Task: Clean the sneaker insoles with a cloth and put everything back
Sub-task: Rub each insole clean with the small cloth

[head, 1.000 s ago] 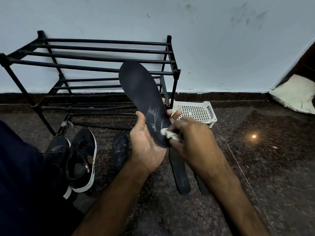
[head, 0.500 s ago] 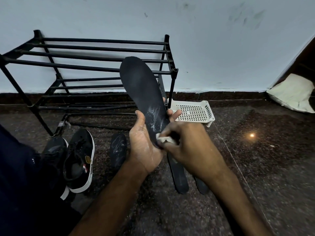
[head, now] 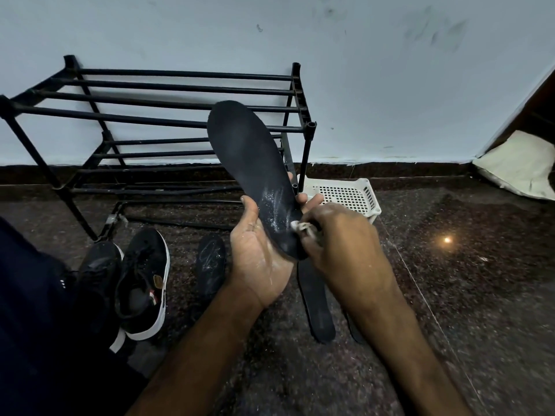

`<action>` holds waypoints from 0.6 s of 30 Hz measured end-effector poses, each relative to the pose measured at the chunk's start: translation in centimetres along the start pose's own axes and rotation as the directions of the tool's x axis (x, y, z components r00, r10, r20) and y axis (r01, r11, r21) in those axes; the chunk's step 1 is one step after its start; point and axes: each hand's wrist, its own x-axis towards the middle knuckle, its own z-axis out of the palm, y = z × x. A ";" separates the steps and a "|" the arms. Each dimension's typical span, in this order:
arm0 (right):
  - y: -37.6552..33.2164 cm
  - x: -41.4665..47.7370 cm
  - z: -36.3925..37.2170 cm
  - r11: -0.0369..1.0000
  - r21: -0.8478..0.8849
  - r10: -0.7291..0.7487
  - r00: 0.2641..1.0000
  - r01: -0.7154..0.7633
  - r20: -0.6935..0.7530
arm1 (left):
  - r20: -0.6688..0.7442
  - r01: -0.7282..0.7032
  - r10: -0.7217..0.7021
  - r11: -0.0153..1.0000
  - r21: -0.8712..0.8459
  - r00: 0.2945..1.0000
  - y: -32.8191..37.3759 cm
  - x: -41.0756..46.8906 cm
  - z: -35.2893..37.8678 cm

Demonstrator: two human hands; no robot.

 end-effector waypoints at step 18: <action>0.5 -0.4 -1.5 0.889 0.451 -0.010 0.980 -0.082 0.198 | 0.054 0.016 -0.017 1.000 0.025 0.998 0.3 -0.4 0.3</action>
